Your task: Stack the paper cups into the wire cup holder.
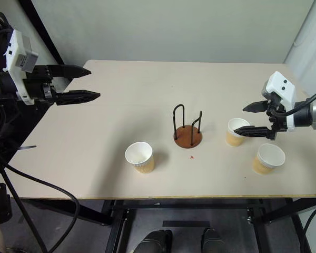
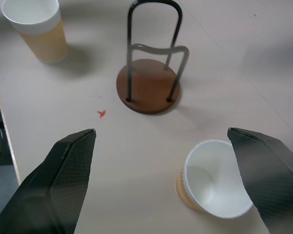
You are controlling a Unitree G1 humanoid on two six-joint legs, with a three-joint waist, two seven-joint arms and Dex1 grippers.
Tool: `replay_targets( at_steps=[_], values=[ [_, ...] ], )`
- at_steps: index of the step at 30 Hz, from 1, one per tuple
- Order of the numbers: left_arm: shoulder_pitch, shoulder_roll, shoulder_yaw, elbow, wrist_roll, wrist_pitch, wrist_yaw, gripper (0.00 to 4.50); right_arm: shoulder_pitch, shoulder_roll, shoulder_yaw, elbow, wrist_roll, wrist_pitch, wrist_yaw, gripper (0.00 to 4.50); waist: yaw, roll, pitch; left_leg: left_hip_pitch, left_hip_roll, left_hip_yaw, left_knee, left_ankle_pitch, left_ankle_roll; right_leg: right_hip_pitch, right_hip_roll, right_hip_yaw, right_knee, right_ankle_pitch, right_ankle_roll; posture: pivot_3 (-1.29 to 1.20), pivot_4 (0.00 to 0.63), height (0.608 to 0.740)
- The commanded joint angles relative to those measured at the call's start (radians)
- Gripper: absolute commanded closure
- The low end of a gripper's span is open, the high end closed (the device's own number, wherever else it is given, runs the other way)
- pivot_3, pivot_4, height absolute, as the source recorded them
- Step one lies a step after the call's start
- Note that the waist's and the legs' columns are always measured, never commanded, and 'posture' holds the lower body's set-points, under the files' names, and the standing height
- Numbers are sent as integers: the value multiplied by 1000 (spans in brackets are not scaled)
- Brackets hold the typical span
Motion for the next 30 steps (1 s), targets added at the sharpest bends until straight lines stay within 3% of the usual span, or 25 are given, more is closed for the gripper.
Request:
replay_targets(
  at_steps=[1, 7, 16, 22, 30],
  values=[
    [-17, 18, 28, 9, 5, -16, 4, 387, -19, -13, -39, -33, 19, 5, -12, 15, 0, 0, 0, 0, 0, 0, 0, 0, 0, 0, 0, 0, 0, 0, 0, 0, 150, 740],
    [-36, -12, 4, 10, 1, -18, -16, 387, 9, -8, -65, -100, 72, 73, -41, 15, 1, 0, 0, 0, 0, 0, 1, 0, 0, 0, 0, 0, 0, 0, 0, 0, 150, 740],
    [-140, -19, -116, 30, 39, -34, -185, 387, 26, 69, -51, -268, 236, 283, -129, 15, 1, -1, 0, -1, 0, 0, 1, 0, 0, 0, 0, 0, -1, 0, 1, 0, 150, 740],
    [-151, -25, -110, 19, 52, -35, -172, 387, -32, 216, 44, -177, 166, 281, -267, 15, -6, -1, 0, -1, 0, 0, 3, 0, 1, 0, 0, 1, 1, 1, 2, 0, 150, 740],
    [-51, 25, -32, -68, 18, 13, -123, 387, -86, 306, 136, -33, 50, 194, -330, 15, -7, -1, 0, -2, 0, 1, 4, -1, 2, -1, 0, 1, 0, 2, 3, 0, 150, 740]
  ],
)
